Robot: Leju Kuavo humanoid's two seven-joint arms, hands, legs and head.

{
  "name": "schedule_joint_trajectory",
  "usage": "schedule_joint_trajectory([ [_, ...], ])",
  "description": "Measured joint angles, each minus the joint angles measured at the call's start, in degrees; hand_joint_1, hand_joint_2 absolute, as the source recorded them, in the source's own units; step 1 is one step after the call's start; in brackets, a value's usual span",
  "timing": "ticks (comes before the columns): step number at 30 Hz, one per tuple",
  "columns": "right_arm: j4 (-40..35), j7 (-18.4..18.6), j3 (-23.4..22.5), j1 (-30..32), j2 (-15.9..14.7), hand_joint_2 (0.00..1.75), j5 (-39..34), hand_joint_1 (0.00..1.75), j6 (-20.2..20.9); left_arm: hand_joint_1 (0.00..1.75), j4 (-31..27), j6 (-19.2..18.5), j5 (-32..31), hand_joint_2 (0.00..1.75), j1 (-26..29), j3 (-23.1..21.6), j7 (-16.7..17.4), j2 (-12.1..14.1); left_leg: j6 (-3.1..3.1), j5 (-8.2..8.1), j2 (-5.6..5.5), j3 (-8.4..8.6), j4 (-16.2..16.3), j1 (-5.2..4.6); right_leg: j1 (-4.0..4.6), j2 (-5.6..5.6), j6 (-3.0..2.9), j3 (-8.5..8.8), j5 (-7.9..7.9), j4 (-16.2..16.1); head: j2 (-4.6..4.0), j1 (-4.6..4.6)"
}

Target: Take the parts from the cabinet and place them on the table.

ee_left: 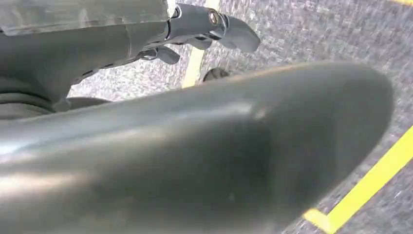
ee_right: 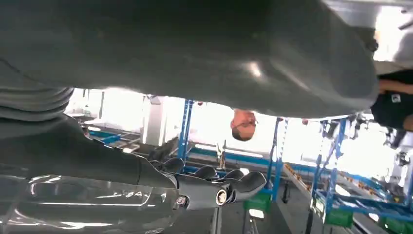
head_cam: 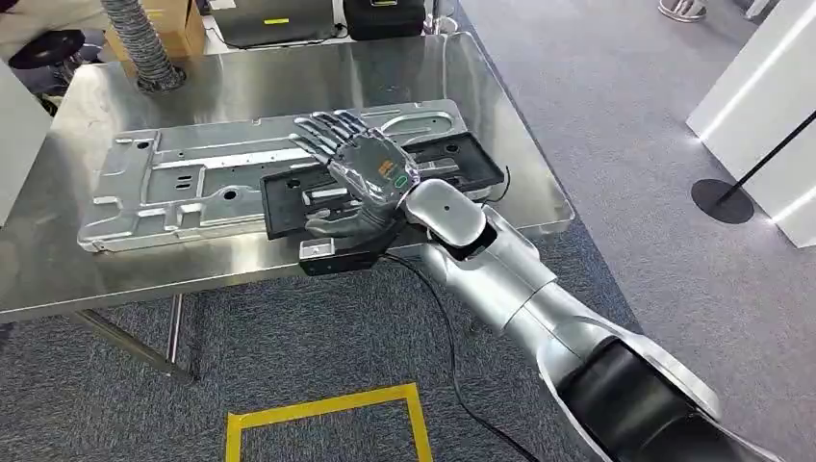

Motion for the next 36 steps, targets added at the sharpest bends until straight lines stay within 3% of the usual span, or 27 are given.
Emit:
schedule_joint_trajectory([
  [1,0.0,0.09,0.0,0.29,-0.28,0.0,0.09,0.0,0.0,0.0,0.0,0.0,-0.04,0.0,0.01,-0.04,0.11,0.0,-0.03,0.42,0.0,-0.63,0.05,0.0,-0.02,0.0,0.12,-0.82,-1.21,3.4,0.0,0.02],
  [2,0.0,0.09,0.0,0.51,-0.44,0.0,0.15,0.0,0.0,0.0,0.0,0.0,-0.09,0.0,0.01,-0.07,0.18,0.0,-0.07,0.76,0.0,-1.15,0.08,0.0,-0.04,0.0,0.08,-0.09,-0.75,3.29,0.0,0.02],
  [3,0.0,0.13,0.0,0.59,-0.55,0.0,0.15,0.0,0.0,0.0,0.0,0.0,-0.11,0.0,0.01,-0.09,0.18,0.0,-0.13,1.07,0.0,-1.58,0.14,-0.01,-0.04,0.0,-0.04,1.83,0.54,0.98,0.02,0.02],
  [5,-0.22,0.2,0.0,0.5,-0.63,0.0,0.15,0.0,0.0,0.0,0.0,-0.13,-0.17,0.0,-0.09,-0.24,0.18,0.0,-0.38,1.67,-0.02,-2.16,0.16,-0.1,0.17,0.03,-0.86,8.67,4.04,-9.51,0.0,0.02],
  [6,-0.5,0.22,-0.02,0.36,-0.63,0.0,0.15,0.0,-0.02,0.0,0.0,-0.41,-0.17,0.0,-0.18,-0.41,0.18,-0.06,-0.56,1.92,-0.03,-2.31,0.17,-0.1,0.43,0.17,-1.55,12.17,4.42,-14.41,0.0,0.0],
  [7,-0.7,0.22,-0.02,0.22,-0.63,0.0,0.15,0.0,0.0,0.0,0.0,-0.63,-0.2,0.0,-0.33,-0.44,0.15,-0.09,-0.95,2.25,-0.07,-2.53,0.21,-0.33,0.78,0.1,-1.89,12.95,4.02,-16.46,0.0,-0.02],
  [10,-0.85,0.24,-0.02,0.29,-0.79,0.0,0.15,0.0,0.02,0.0,0.0,-0.81,-0.17,0.0,-0.34,-0.46,0.15,-0.11,-2.03,3.33,-0.02,-2.45,-0.5,-0.16,0.95,0.16,-2.69,12.42,4.81,-16.53,0.02,0.11],
  [11,-0.92,0.24,-0.02,0.32,-0.85,0.0,0.15,0.0,0.07,0.0,0.0,-0.76,-0.2,0.0,-0.34,-0.46,0.15,-0.11,-2.42,3.46,-0.04,-2.58,-0.64,-0.46,0.36,0.12,-3.18,12.54,5.71,-17.53,0.0,0.13],
  [12,-0.94,0.24,-0.02,0.26,-0.85,0.0,0.15,0.0,0.09,0.0,0.0,-0.74,-0.17,0.0,-0.3,-0.46,0.15,-0.09,-2.57,2.12,-0.04,-3.06,0.24,-0.23,0.29,-0.15,-3.37,12.33,6.37,-18.03,0.0,0.13],
  [13,-0.98,0.24,0.0,0.21,-0.85,0.0,0.15,0.0,0.11,0.0,0.0,-0.7,-0.17,0.0,-0.27,-0.46,0.18,-0.09,-2.64,-0.69,-0.08,-4.08,3.04,-0.29,0.29,-0.17,-3.68,11.89,6.79,-18.12,0.0,-0.13],
  [15,-1.07,0.24,0.0,0.41,-0.85,0.0,0.28,0.0,0.15,0.0,0.0,-0.7,-0.17,0.0,-0.27,-0.46,0.18,-0.09,-2.99,-6.39,-0.06,-7.24,12.45,-0.22,0.43,-0.2,-3.94,10.79,7.48,-17.93,0.0,-0.2],
  [16,-1.07,0.24,0.0,0.59,-0.85,0.0,0.31,0.0,0.17,0.0,0.0,-0.68,-0.17,0.0,-0.27,-0.46,0.18,-0.09,-3.2,-7.91,-0.06,-8.38,16.56,-0.22,0.5,-0.23,-3.92,10.15,7.82,-17.75,0.0,-0.22],
  [17,-1.07,0.24,0.0,0.79,-0.87,0.0,0.31,0.0,0.22,0.0,0.0,-0.63,-0.17,0.0,-0.26,-0.46,0.22,-0.09,-3.26,-7.71,-0.05,-8.24,17.68,-0.2,0.5,-0.23,-3.85,9.62,8.08,-17.52,0.0,-0.22],
  [18,-1.07,0.24,0.0,0.89,-0.87,0.0,0.31,0.0,0.24,0.0,0.0,-0.63,-0.17,0.0,-0.26,-0.46,0.24,-0.09,-3.32,-6.81,-0.05,-7.13,16.57,-0.15,0.48,-0.23,-3.74,9.21,8.25,-17.3,0.0,-0.17],
  [20,-1.09,0.24,0.0,0.86,-0.92,0.0,0.35,0.0,0.31,0.0,0.0,-0.63,-0.17,0.0,-0.32,-0.46,0.24,-0.04,-3.44,-2.8,0.0,-0.42,6.5,0.11,0.31,-0.19,-3.48,8.13,8.45,-16.31,0.0,-0.22],
  [21,-1.14,0.24,0.0,0.8,-0.92,0.0,0.35,0.0,0.31,0.0,0.0,-0.63,-0.17,0.0,-0.4,-0.46,0.24,-0.04,-3.45,-2.55,0.05,2.38,1.73,0.26,0.34,-0.19,-3.27,7.69,8.39,-15.7,0.0,-0.24],
  [22,-1.25,0.26,-0.04,0.77,-0.94,0.0,0.35,0.0,0.31,0.0,0.0,-0.66,-0.17,0.0,-0.52,-0.46,0.26,-0.07,-2.96,-3.19,-0.19,3.0,0.76,-0.22,0.63,-0.12,-2.9,7.08,8.53,-15.34,0.0,-0.39],
  [25,-1.27,0.41,-0.04,0.83,-1.03,0.0,0.35,0.0,0.33,0.0,0.0,-0.66,-0.17,0.0,-0.44,-0.46,0.35,-0.07,-1.78,-2.66,-0.3,2.15,0.86,-0.3,0.72,-0.07,-1.93,6.77,9.31,-15.24,0.0,-0.2],
  [26,-1.25,0.41,-0.04,0.83,-1.11,0.0,0.35,0.0,0.33,0.0,0.0,-0.66,-0.17,0.0,-0.44,-0.46,0.35,-0.07,-1.12,-2.21,-0.25,1.98,0.42,-0.13,0.67,-0.07,-1.67,6.57,9.44,-15.09,0.0,-0.37],
  [27,-1.27,0.39,-0.04,0.84,-1.22,0.0,0.35,0.0,0.33,0.0,0.0,-0.66,-0.17,0.0,-0.5,-0.46,0.39,-0.13,-0.55,-1.78,-0.09,1.8,0.3,0.01,0.35,0.03,-1.31,6.19,8.39,-14.38,0.0,-0.31],
  [28,-1.25,0.39,-0.04,0.86,-1.31,0.0,0.33,0.0,0.33,0.0,0.0,-0.66,-0.17,0.0,-0.57,-0.46,0.42,-0.13,-0.13,-1.39,-0.07,1.33,0.27,0.01,0.36,0.08,-0.9,5.16,5.91,-11.81,0.0,-0.15],
  [30,-1.25,0.39,-0.04,1.06,-1.51,0.0,0.33,0.0,0.35,0.0,0.0,-0.7,-0.17,0.0,-0.53,-0.46,0.46,-0.13,0.1,-0.65,-0.05,0.24,0.3,-0.03,0.06,0.09,-0.26,1.49,0.54,-2.51,0.0,-0.2],
  [31,-1.2,0.26,-0.04,1.36,-1.59,0.0,0.31,0.0,0.35,0.0,0.0,-0.72,-0.17,0.0,-0.52,-0.46,0.59,-0.13,0.1,-0.27,-0.05,-0.32,0.33,-0.05,0.01,0.09,-0.11,-0.07,-1.33,1.86,0.0,-0.15],
  [32,-1.12,0.0,-0.04,1.68,-1.64,0.0,0.28,0.0,0.33,0.0,0.0,-0.72,-0.17,0.0,-0.48,-0.46,0.66,-0.13,0.09,0.11,-0.06,-0.8,0.36,-0.05,-0.01,0.09,-0.08,-0.43,-1.77,3.67,0.0,-0.18],
  [33,-1.03,-0.2,-0.02,1.95,-1.66,0.0,0.22,0.0,0.33,0.0,0.0,-0.72,-0.17,0.0,-0.45,-0.46,0.72,-0.13,0.05,0.42,-0.07,-1.19,0.36,-0.07,-0.01,0.09,-0.21,0.81,-0.86,2.3,0.0,-0.15],
  [34,-1.01,-0.35,-0.02,2.04,-1.66,0.0,0.2,0.0,0.33,0.0,0.0,-0.7,-0.17,0.0,-0.45,-0.46,0.74,-0.13,-0.02,0.71,-0.13,-1.49,0.37,-0.14,0.04,0.1,-0.51,3.53,1.0,-1.74,0.0,-0.15],
  [36,-1.03,-0.46,0.0,1.88,-1.64,0.0,0.2,0.0,0.33,0.0,0.0,-0.7,-0.17,0.0,-0.49,-0.46,0.74,-0.21,-0.17,1.2,-0.19,-1.72,0.36,-0.32,0.49,0.12,-1.76,10.36,4.67,-12.77,0.0,-0.17],
])
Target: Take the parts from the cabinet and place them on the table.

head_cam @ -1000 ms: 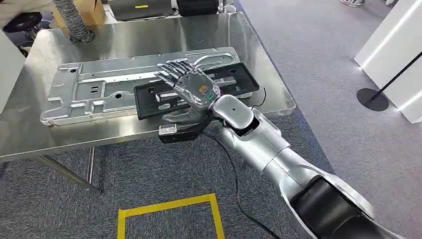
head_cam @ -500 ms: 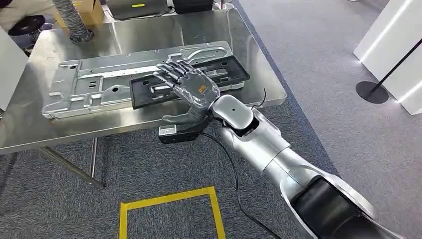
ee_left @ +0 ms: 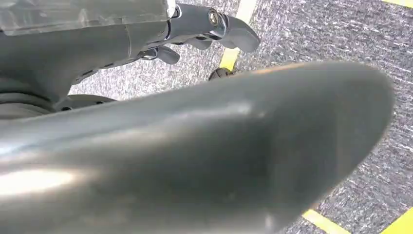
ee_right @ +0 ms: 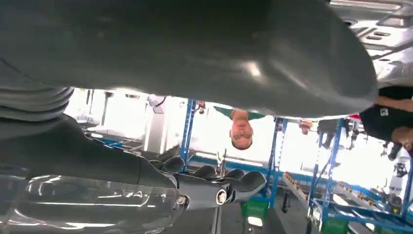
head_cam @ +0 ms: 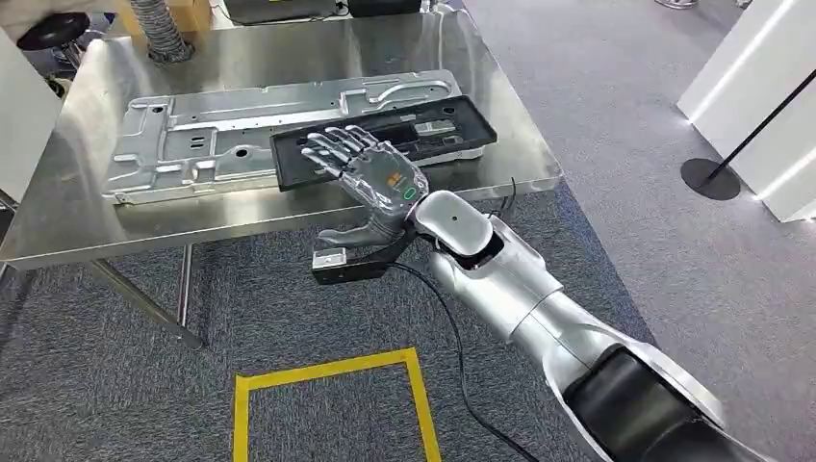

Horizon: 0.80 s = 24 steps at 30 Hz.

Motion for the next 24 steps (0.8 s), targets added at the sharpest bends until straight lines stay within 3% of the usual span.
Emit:
schedule_joint_trajectory([
  [1,-0.04,0.0,0.0,-0.08,0.0,0.0,0.0,0.0,0.0,0.0,0.0,0.0,0.0,0.0,-0.01,0.0,0.0,-0.27,-0.22,0.2,0.01,-0.16,0.01,0.04,0.32,-0.07,-0.84,1.79,-0.56,-3.56,0.02,-0.13],
  [3,-0.04,0.02,0.09,-0.03,0.04,0.0,0.02,0.0,0.0,0.0,0.0,0.09,0.0,0.0,-0.03,-0.02,0.02,-0.27,-1.0,0.69,0.13,-0.4,-0.03,0.14,0.68,-0.23,-0.83,1.46,0.37,-3.52,0.0,0.26],
  [5,-0.04,0.04,0.2,0.12,0.07,0.0,0.02,0.0,0.15,0.0,0.0,0.09,0.0,0.0,-0.02,-0.02,0.0,-0.4,-1.82,1.48,0.15,-0.36,-0.63,0.12,0.68,-0.2,-1.31,1.24,1.31,-4.12,0.0,0.3],
  [6,-0.07,0.07,0.24,0.13,0.26,0.0,0.02,0.0,0.26,0.0,0.0,0.09,0.07,0.0,-0.04,-0.02,0.0,-0.33,-1.9,0.93,0.18,-0.66,-0.11,0.19,-0.15,-0.56,-1.24,1.41,2.25,-5.14,0.0,0.24],
  [7,-0.07,0.07,0.31,0.11,0.37,0.0,0.02,0.0,0.44,0.0,0.0,0.15,0.09,0.0,-0.01,-0.02,-0.07,-0.31,-2.08,-1.03,0.15,-1.43,1.41,0.0,-0.05,-0.54,-1.66,1.13,2.77,-5.54,0.0,0.24],
  [9,-0.07,0.09,0.44,0.28,0.66,0.0,0.04,0.0,0.59,0.0,0.0,0.24,0.11,0.0,0.02,0.0,-0.09,-0.29,-2.53,-6.62,0.12,-4.52,9.93,0.13,-0.04,-0.62,-1.83,0.12,3.46,-5.4,0.0,-0.02],
  [11,-0.07,0.09,0.61,0.78,0.66,0.0,0.04,0.0,0.7,0.0,0.0,0.2,0.11,0.0,0.08,0.0,-0.13,-0.18,-2.93,-9.58,0.12,-6.46,16.68,0.2,0.03,-0.71,-1.77,-1.0,3.97,-4.96,0.0,0.02],
  [12,-0.07,0.09,0.72,0.96,0.66,0.0,0.11,0.0,0.72,0.0,0.0,0.07,0.11,0.0,0.12,0.0,-0.15,-0.16,-2.99,-9.17,0.13,-5.75,16.4,0.25,-0.01,-0.71,-1.65,-1.57,4.14,-4.62,0.0,-0.02],
  [13,-0.07,0.15,0.79,1.08,0.66,0.0,0.15,0.0,0.79,0.0,0.0,0.04,0.09,0.0,0.13,0.0,-0.15,-0.09,-3.1,-7.64,0.15,-3.41,13.18,0.38,-0.09,-0.71,-1.49,-2.16,4.25,-4.15,0.0,0.02],
  [15,-0.07,0.33,0.81,1.02,0.68,0.0,0.26,0.0,0.76,0.0,0.0,0.0,0.09,0.0,0.04,-0.02,-0.15,0.11,-3.34,-4.0,0.23,3.11,2.87,0.69,-0.29,-0.68,-1.21,-3.23,4.24,-2.77,0.0,0.0],
  [16,-0.07,0.37,0.81,0.99,0.77,0.0,0.28,0.0,0.76,0.0,0.0,-0.09,0.07,0.0,-0.1,-0.02,-0.15,0.1,-2.86,-5.62,0.05,3.77,1.12,0.51,-0.26,-0.65,-0.82,-3.8,4.28,-2.35,0.0,-0.05],
  [17,-0.07,0.44,0.81,1.03,0.79,0.0,0.28,0.0,0.76,0.0,0.0,-0.11,0.02,0.0,-0.09,-0.02,-0.17,0.1,-2.12,-4.48,-0.19,3.45,0.77,0.43,0.19,-0.53,-0.57,-4.21,4.32,-1.71,0.0,0.04],
  [20,-0.04,0.5,0.83,1.05,0.79,0.0,0.28,0.0,0.74,0.0,0.0,-0.09,-0.02,0.0,-0.07,-0.02,-0.17,0.13,-0.97,-3.86,-0.2,2.94,1.18,0.15,0.09,-0.56,0.46,-4.39,5.17,-2.05,0.0,0.06],
  [21,-0.04,0.5,0.83,1.04,0.77,0.0,0.28,0.0,0.74,0.0,0.0,-0.09,-0.04,0.0,-0.08,-0.02,-0.17,0.08,-0.24,-3.27,-0.02,2.75,0.79,0.53,0.01,-0.48,0.69,-4.77,5.0,-1.74,0.0,-0.05],
  [22,-0.04,0.39,0.83,1.03,0.77,0.0,0.28,0.0,0.72,0.0,0.0,-0.09,-0.09,0.0,-0.17,-0.02,-0.17,0.1,0.02,-2.86,0.03,2.37,0.73,0.52,-0.11,-0.37,1.08,-5.33,3.03,-0.24,0.0,0.15],
  [24,-0.04,0.33,0.81,1.06,0.77,0.0,0.2,0.0,0.68,0.0,0.0,-0.09,-0.09,0.0,-0.25,-0.04,-0.17,0.1,0.38,-2.15,0.06,1.42,0.72,0.47,-0.4,-0.26,1.7,-8.38,-2.42,7.82,0.0,0.37],
])
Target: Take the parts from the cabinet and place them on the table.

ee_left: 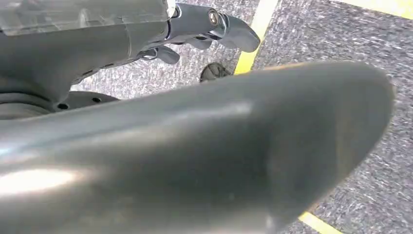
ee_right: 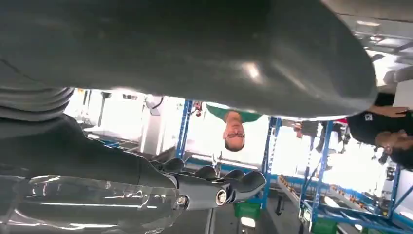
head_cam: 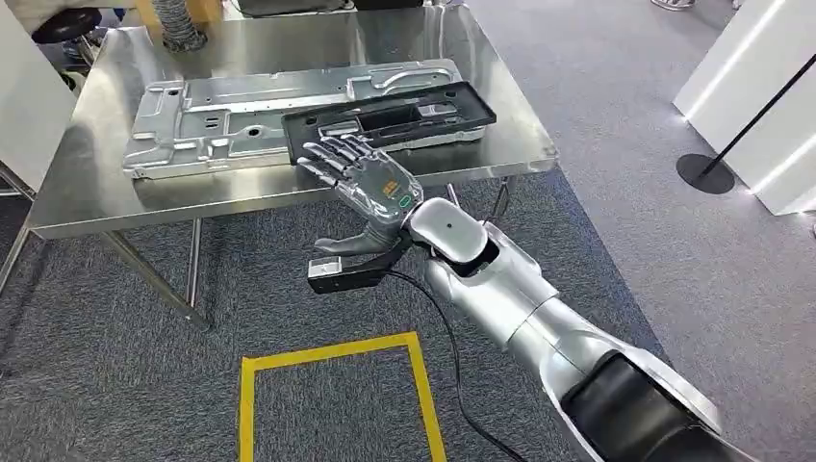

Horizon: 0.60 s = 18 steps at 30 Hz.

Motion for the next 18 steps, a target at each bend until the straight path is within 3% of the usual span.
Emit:
schedule_joint_trajectory([
  [2,0.11,-0.11,0.02,0.37,0.0,0.0,-0.09,0.0,-0.09,0.0,0.0,0.0,0.0,0.0,0.04,0.0,0.02,0.0,0.02,0.72,0.0,-1.02,0.04,-0.08,-0.06,0.0,0.19,-2.65,-3.5,7.86,0.0,0.04],
  [3,0.2,-0.17,0.02,0.54,0.0,0.0,-0.09,0.0,-0.13,0.0,0.0,0.0,0.0,0.0,0.05,0.0,0.02,0.02,-0.01,1.08,-0.01,-1.46,0.05,-0.11,-0.06,0.01,0.12,-2.24,-3.43,8.23,0.0,0.04],
  [5,0.22,-0.24,0.02,0.55,0.02,0.0,-0.15,0.0,-0.2,0.0,0.0,0.02,0.0,0.0,0.05,0.0,0.0,0.02,-0.09,1.73,-0.11,-2.17,0.05,-0.29,0.1,0.07,-0.6,2.67,-0.31,0.99,0.0,0.04],
  [6,0.2,-0.26,0.02,0.45,0.02,0.0,-0.22,0.0,-0.24,0.0,0.0,0.02,0.02,0.0,0.05,0.0,0.0,0.02,-0.15,1.99,-0.16,-2.32,0.02,-0.42,0.39,0.15,-1.26,6.22,1.49,-4.56,0.0,0.04],
  [7,0.13,-0.26,0.02,0.28,0.07,0.0,-0.24,0.0,-0.24,0.0,0.0,0.02,0.02,0.0,0.05,0.0,0.0,-0.11,-0.25,2.24,-0.15,-2.38,0.01,-0.39,0.72,0.23,-2.25,9.5,2.27,-9.57,0.0,-0.02],
  [8,0.13,-0.28,0.02,0.18,0.19,0.0,-0.24,0.0,-0.26,0.0,0.0,0.02,0.02,0.0,0.03,0.0,-0.04,-0.15,-0.62,2.49,-0.16,-2.6,0.03,-0.65,0.82,0.02,-2.33,9.72,1.95,-10.6,0.0,-0.11],
  [11,0.15,-0.31,0.02,0.16,0.26,0.0,-0.24,0.0,-0.26,0.0,0.0,-0.02,0.07,0.0,0.13,-0.02,-0.09,-0.15,-1.76,3.46,0.02,-2.68,-0.5,-0.18,1.26,0.06,-2.84,9.17,3.02,-10.7,0.0,0.19],
  [12,0.15,-0.28,0.02,0.15,0.28,0.0,-0.24,0.0,-0.26,0.0,0.0,-0.02,-0.02,0.0,0.07,-0.02,-0.11,-0.13,-2.23,3.88,-0.05,-2.72,-0.91,-0.63,0.75,-0.02,-3.1,9.25,4.11,-11.99,0.0,0.15],
  [13,0.15,-0.22,0.02,0.11,0.46,0.0,-0.24,0.0,-0.26,0.0,0.0,-0.02,-0.18,0.0,0.06,-0.04,-0.13,-0.09,-2.23,2.55,-0.03,-3.22,-0.08,-0.4,0.53,-0.39,-3.21,9.24,4.93,-12.73,0.0,0.13],
  [14,0.13,-0.09,0.02,0.09,0.57,0.0,-0.24,0.0,-0.28,0.0,0.0,-0.04,-0.28,0.0,0.08,-0.07,-0.11,-0.04,-2.32,0.14,-0.07,-4.05,2.27,-0.46,0.44,-0.38,-3.63,8.88,5.48,-12.97,0.0,0.0],
  [16,0.15,0.04,0.04,0.39,0.63,0.0,-0.22,0.0,-0.26,0.0,0.0,-0.2,-0.33,0.0,0.07,-0.2,0.0,-0.02,-2.82,-5.44,-0.05,-7.08,11.42,-0.33,0.56,-0.42,-3.64,7.74,6.14,-12.8,0.0,-0.22],
  [17,0.15,0.07,0.04,0.63,0.63,0.0,-0.24,0.0,-0.26,0.0,0.0,-0.2,-0.33,0.0,0.09,-0.26,0.02,0.02,-3.02,-7.18,-0.04,-8.06,15.01,-0.3,0.62,-0.46,-3.62,7.15,6.48,-12.65,0.0,-0.18],
  [18,0.15,0.09,0.09,0.86,0.63,0.0,-0.22,0.0,-0.26,0.0,0.0,-0.2,-0.33,0.0,0.11,-0.35,0.02,0.04,-3.16,-7.65,-0.04,-8.05,16.54,-0.29,0.62,-0.46,-3.56,6.5,6.8,-12.4,0.0,-0.22],
])
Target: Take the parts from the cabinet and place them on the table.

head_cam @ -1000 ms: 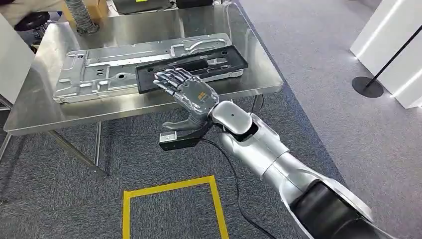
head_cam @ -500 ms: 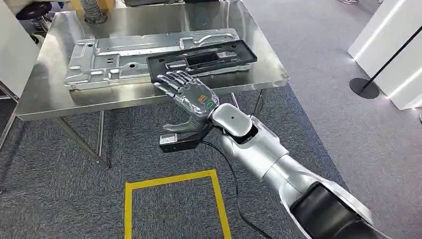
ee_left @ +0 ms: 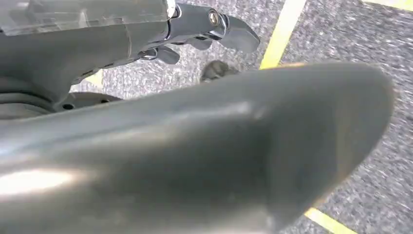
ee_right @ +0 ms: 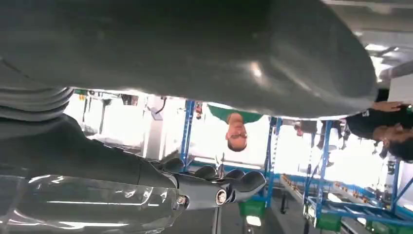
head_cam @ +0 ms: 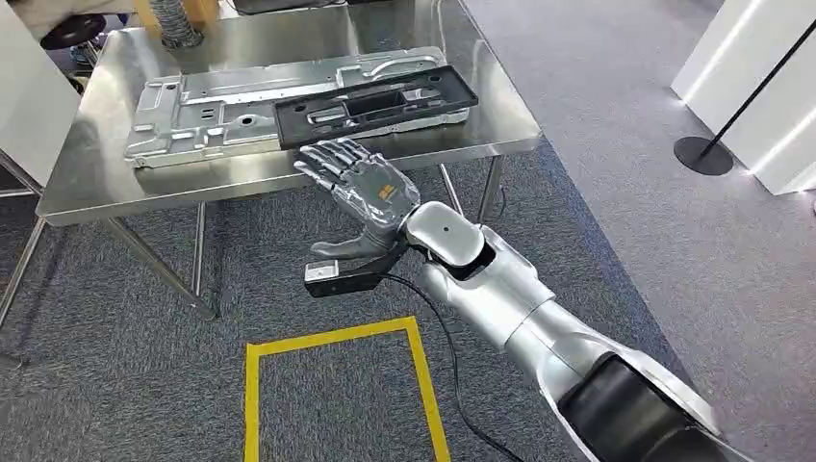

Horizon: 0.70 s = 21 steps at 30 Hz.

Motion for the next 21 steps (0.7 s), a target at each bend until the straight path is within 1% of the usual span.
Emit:
schedule_joint_trajectory([
  [1,0.0,0.05,0.0,0.15,0.0,0.0,0.0,0.0,0.0,0.0,0.0,0.0,0.0,0.0,0.0,-0.02,0.04,0.0,-0.07,0.81,0.02,1.5,-1.58,0.04,-0.05,0.0,0.14,-0.63,0.27,0.32,0.0,0.0],
  [2,0.0,0.11,0.0,0.19,0.0,0.0,0.0,0.0,0.0,0.0,0.0,0.0,-0.02,0.0,-0.03,-0.07,0.11,0.02,-0.14,2.48,0.05,4.44,-5.71,0.14,-0.15,0.03,0.3,-1.21,0.43,0.76,0.0,0.02],
  [3,0.0,0.13,0.0,0.18,0.0,0.0,-0.02,0.0,0.0,0.0,-0.02,0.0,-0.02,0.0,-0.07,-0.11,0.17,0.04,-0.22,4.31,0.07,7.87,-11.03,0.27,-0.26,0.05,0.42,-1.77,0.5,1.34,0.0,-0.02],
  [4,0.0,0.18,0.0,0.18,0.0,0.0,-0.02,0.0,0.0,0.0,0.0,0.02,-0.02,0.0,-0.19,-0.15,0.17,0.07,-0.19,4.94,0.07,10.9,-16.38,0.44,-0.37,0.04,0.58,-2.32,0.52,2.13,0.0,0.0],
  [5,0.0,0.26,0.0,0.23,0.0,0.0,0.0,0.0,0.02,0.0,0.0,0.0,-0.04,0.0,-0.3,-0.2,0.26,0.04,0.42,4.05,-0.17,10.67,-16.1,-0.07,-0.05,0.07,1.05,-2.76,0.77,2.27,0.02,0.02],
  [6,-0.02,0.31,-0.02,0.28,0.0,0.0,0.0,0.0,0.04,0.0,0.0,0.0,-0.07,0.0,-0.24,-0.24,0.31,0.02,1.05,4.98,-0.29,10.45,-16.62,0.01,-0.01,0.15,1.2,-3.12,0.84,2.75,0.0,-0.15],
  [8,-0.02,0.48,0.0,0.41,-0.02,0.0,0.0,0.0,0.04,0.0,0.0,0.0,-0.11,0.0,-0.2,-0.42,0.33,0.09,1.75,5.39,-0.28,10.1,-16.39,-0.28,-0.05,0.15,2.01,-3.16,1.49,2.4,0.02,-0.24],
  [9,-0.02,0.53,0.0,0.48,-0.09,0.0,0.0,0.0,0.04,0.0,0.0,0.0,-0.13,0.0,-0.19,-0.48,0.33,0.09,2.22,5.84,-0.25,9.94,-16.58,-0.23,-0.1,0.16,2.33,-3.25,1.78,2.35,0.0,-0.15],
  [10,-0.02,0.61,-0.02,0.52,-0.13,0.0,0.0,0.0,0.04,0.0,0.0,0.0,-0.18,0.0,-0.22,-0.52,0.33,0.02,2.68,6.38,-0.05,9.69,-16.75,0.11,-0.23,0.29,2.64,-3.54,1.33,2.73,0.0,-0.28],
  [11,-0.02,0.61,-0.02,0.54,-0.15,0.0,0.0,0.0,0.02,0.0,0.0,0.0,-0.2,0.0,-0.31,-0.55,0.33,0.04,2.97,6.78,-0.04,9.23,-16.75,0.12,-0.34,0.44,3.03,-4.3,-0.89,4.46,0.0,0.07],
  [12,-0.02,0.64,-0.02,0.55,-0.15,0.0,0.0,0.0,0.02,0.0,0.0,0.0,-0.2,0.0,-0.34,-0.59,0.33,0.02,3.18,7.16,-0.03,8.73,-16.75,0.12,-0.52,0.48,3.33,-5.62,-3.71,8.03,0.0,0.26],
  [13,-0.02,0.66,-0.02,0.66,-0.2,0.0,0.0,0.0,0.02,0.0,0.0,-0.02,-0.33,0.0,-0.36,-0.61,0.33,0.04,3.23,7.52,-0.01,8.23,-16.74,0.08,-0.66,0.48,3.59,-7.28,-6.4,12.6,0.0,0.2],
  [14,-0.02,0.66,0.0,0.96,-0.24,0.0,0.0,0.0,0.02,0.0,0.0,-0.02,-0.42,0.0,-0.33,-0.63,0.33,0.04,3.25,7.91,-0.01,7.66,-16.73,0.06,-0.7,0.48,3.78,-8.84,-8.67,17.3,0.02,0.24],
  [15,0.0,0.68,-0.02,1.32,-0.33,0.0,0.0,0.0,0.02,0.0,0.0,-0.02,-0.5,0.0,-0.32,-0.63,0.33,0.04,3.23,8.26,-0.01,7.14,-16.7,0.06,-0.73,0.49,3.81,-9.36,-9.67,19.89,0.02,0.24],
  [16,0.0,0.68,-0.02,1.61,-0.39,0.0,0.0,0.0,0.02,0.0,0.0,-0.02,-0.55,0.0,-0.32,-0.63,0.33,0.07,3.23,8.61,-0.02,6.7,-16.7,0.06,-0.74,0.49,3.74,-8.58,-9.35,19.58,0.0,0.26],
  [17,0.0,0.7,-0.02,1.74,-0.44,0.0,0.0,0.0,-0.02,0.0,0.0,-0.02,-0.55,0.0,-0.33,-0.65,0.33,0.07,3.13,8.97,-0.05,6.29,-16.69,0.01,-0.7,0.51,3.49,-6.41,-8.04,16.76,0.0,0.24],
  [18,0.0,0.7,-0.02,1.7,-0.44,0.0,0.0,0.0,-0.07,0.0,0.0,-0.04,-0.57,0.0,-0.35,-0.68,0.35,0.07,3.04,9.28,-0.09,5.97,-16.69,-0.09,-0.6,0.54,3.07,-3.43,-6.34,12.19,0.0,0.24],
  [19,-0.02,0.68,-0.02,1.59,-0.44,0.0,0.0,0.0,-0.11,0.0,0.0,-0.04,-0.61,0.0,-0.39,-0.72,0.35,0.07,2.95,9.57,-0.11,5.75,-16.7,-0.18,-0.38,0.59,2.49,0.03,-4.68,6.88,0.02,0.24],
  [20,-0.07,0.7,-0.02,1.45,-0.44,0.0,0.0,0.0,-0.15,0.0,0.0,-0.09,-0.63,0.0,-0.43,-0.83,0.35,-0.11,2.79,9.85,-0.08,5.67,-16.71,-0.07,0.02,0.67,1.55,2.99,-4.81,1.84,0.02,0.13],
  [21,-0.18,0.68,-0.04,1.5,-0.44,0.0,0.0,0.0,-0.24,0.0,0.0,-0.2,-0.68,0.0,-0.52,-0.92,0.37,-0.09,2.36,10.13,-0.07,5.55,-16.79,-0.24,0.16,0.45,1.5,3.02,-4.38,1.54,0.0,0.07],
])
